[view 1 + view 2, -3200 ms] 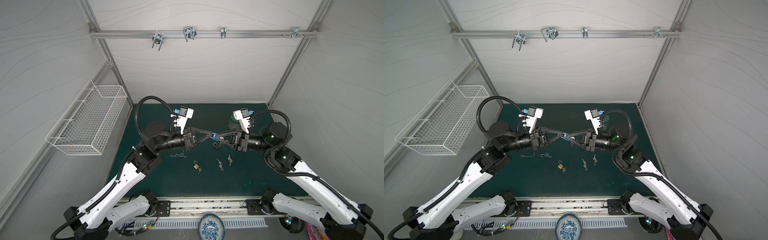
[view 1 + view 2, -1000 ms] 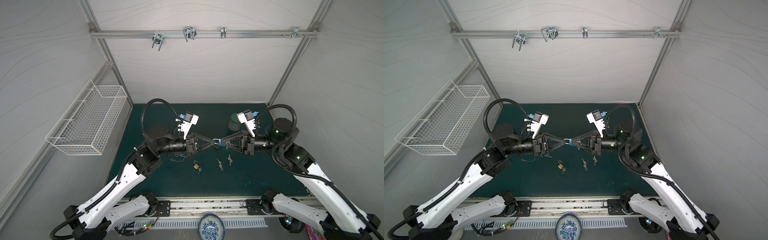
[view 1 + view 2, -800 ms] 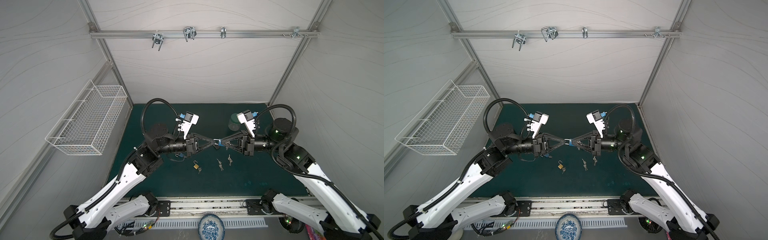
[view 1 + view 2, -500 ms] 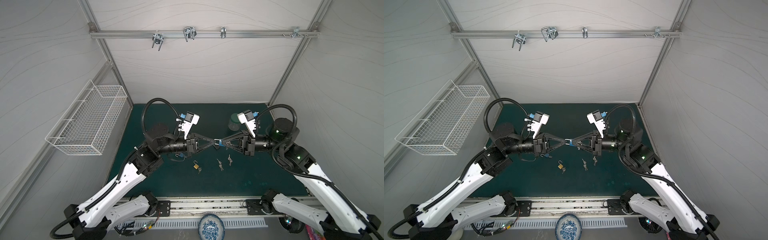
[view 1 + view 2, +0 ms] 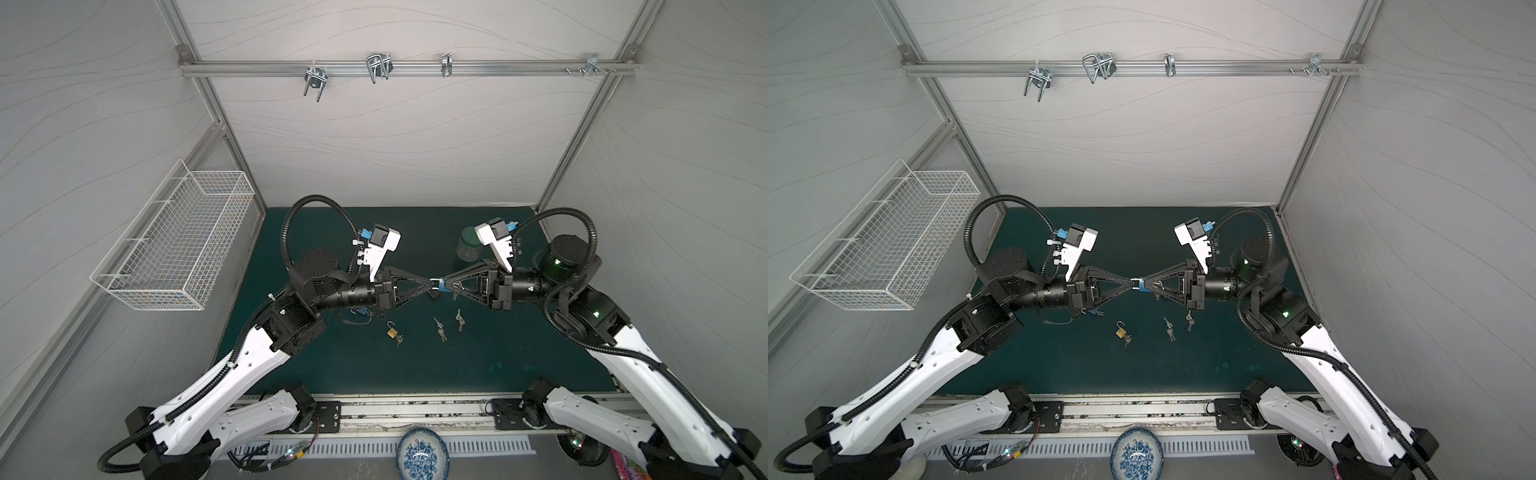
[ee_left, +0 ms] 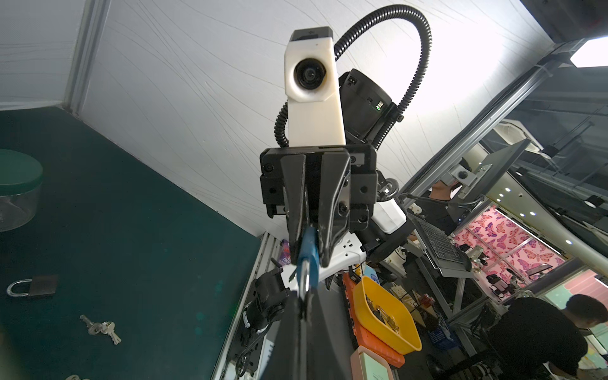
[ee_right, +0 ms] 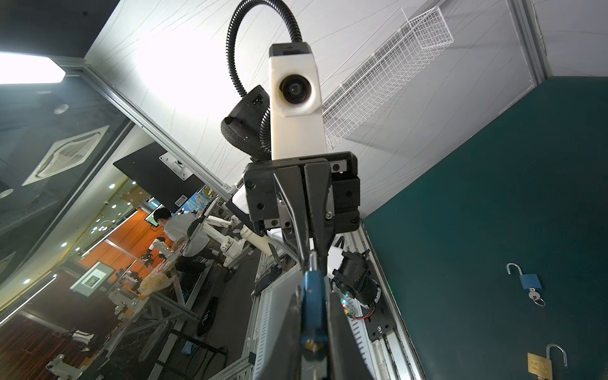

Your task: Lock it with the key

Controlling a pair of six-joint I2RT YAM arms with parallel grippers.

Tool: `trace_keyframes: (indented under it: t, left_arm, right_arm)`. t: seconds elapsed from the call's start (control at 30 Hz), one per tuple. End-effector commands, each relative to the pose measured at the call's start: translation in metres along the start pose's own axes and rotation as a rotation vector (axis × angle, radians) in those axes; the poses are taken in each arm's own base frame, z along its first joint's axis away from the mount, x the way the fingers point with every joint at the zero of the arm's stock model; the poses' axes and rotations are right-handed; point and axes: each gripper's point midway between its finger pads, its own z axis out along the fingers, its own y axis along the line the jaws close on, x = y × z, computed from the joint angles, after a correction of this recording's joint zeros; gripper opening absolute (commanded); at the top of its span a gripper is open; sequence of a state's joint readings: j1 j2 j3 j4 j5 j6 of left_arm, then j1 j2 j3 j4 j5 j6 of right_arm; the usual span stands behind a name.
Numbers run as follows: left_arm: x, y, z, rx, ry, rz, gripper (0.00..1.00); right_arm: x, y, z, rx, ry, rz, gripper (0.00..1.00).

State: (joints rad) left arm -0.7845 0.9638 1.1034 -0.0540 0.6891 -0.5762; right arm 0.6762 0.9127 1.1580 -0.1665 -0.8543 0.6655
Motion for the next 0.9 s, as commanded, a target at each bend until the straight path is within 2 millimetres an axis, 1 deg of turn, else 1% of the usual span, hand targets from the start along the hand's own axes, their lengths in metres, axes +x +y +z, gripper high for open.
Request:
trace_keyframes:
  t: [0.0,0.17,0.23,0.37,0.4,0.47,0.57,0.77,0.8,0.87]
  left_arm:
    - [0.009,-0.005,0.008,0.023,0.055,0.015,0.0]
    - [0.013,-0.01,0.014,0.05,0.076,0.012,0.0]
    - [0.018,-0.013,0.022,0.069,0.093,0.011,0.0]
    - [0.038,-0.022,0.048,0.14,0.152,-0.02,0.0]
    - [0.042,-0.023,0.053,0.148,0.161,-0.029,0.0]
    - [0.045,-0.02,0.056,0.153,0.158,-0.045,0.0]
    - [0.04,-0.016,0.046,0.1,0.126,-0.026,0.0]
    - [0.007,-0.006,0.001,0.03,0.012,-0.018,0.0]
    - [0.004,-0.007,-0.005,0.016,0.001,-0.009,0.0]
    - [0.001,-0.008,-0.01,0.006,-0.006,-0.001,0.0]
  right_arm:
    - [-0.009,0.0,0.004,-0.005,-0.027,-0.036,0.0]
    - [-0.006,-0.011,0.006,0.061,-0.026,-0.062,0.0]
    - [-0.002,-0.018,0.012,0.088,-0.011,-0.068,0.0]
    - [0.007,-0.026,0.029,0.1,0.025,-0.088,0.0]
    - [0.007,-0.028,0.031,0.097,0.025,-0.081,0.0]
    - [0.005,-0.027,0.03,0.095,0.008,-0.087,0.0]
    - [0.001,-0.023,0.02,0.117,-0.021,-0.118,0.0]
    - [-0.003,-0.017,-0.008,0.155,-0.073,-0.16,0.0]
    - [-0.002,-0.016,-0.011,0.156,-0.077,-0.166,0.0]
    - [0.001,-0.016,-0.013,0.154,-0.074,-0.17,0.0]
